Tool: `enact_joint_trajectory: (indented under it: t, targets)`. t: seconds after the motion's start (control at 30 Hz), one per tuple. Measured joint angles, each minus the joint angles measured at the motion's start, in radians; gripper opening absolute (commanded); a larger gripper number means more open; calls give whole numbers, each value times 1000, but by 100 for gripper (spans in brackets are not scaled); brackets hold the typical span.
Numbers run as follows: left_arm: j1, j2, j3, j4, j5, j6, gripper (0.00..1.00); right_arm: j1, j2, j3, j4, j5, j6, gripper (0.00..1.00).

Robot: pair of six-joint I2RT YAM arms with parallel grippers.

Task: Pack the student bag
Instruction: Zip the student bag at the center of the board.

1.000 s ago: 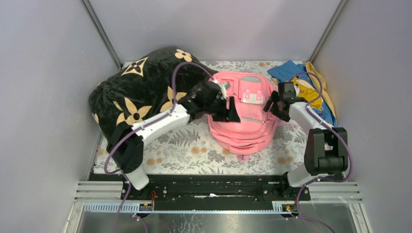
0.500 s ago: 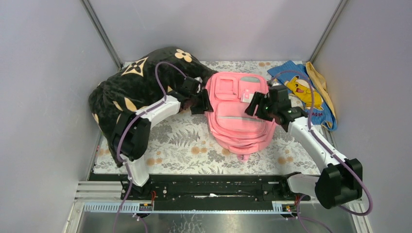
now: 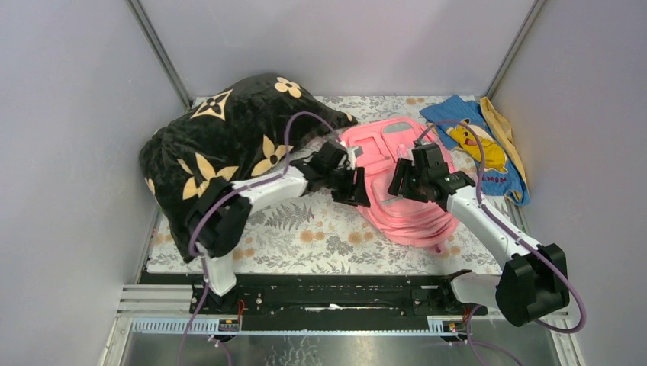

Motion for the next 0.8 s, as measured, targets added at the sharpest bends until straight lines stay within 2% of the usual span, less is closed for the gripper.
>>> enact_joint_trajectory:
  t: [0.07,0.17,0.23,0.3,0.6,0.73,0.77,0.8]
  targets:
    - [21,-80,-69,48,50,-25,65,0,-3,14,0,16,-7,65]
    - [154,-180,-151,111,66,-84,70,0,-14,21,2,14,-10,62]
    - [253,-180,-163,150,50,-126,74,5,-23,21,5,14,-6,62]
    - [303,-153,-172,178,34,-163,75,22,-32,19,10,16,3,62]
    - [276,28,-215,360,59,-323,71,267,-109,-78,95,68,116,65]
    - [262,58,-216,441,64,-353,64,304,-86,-147,117,76,169,63]
    - [259,67,-215,462,66,-362,56,308,-80,-159,118,78,183,62]
    - [257,80,-215,487,71,-372,37,313,-78,-164,120,79,192,62]
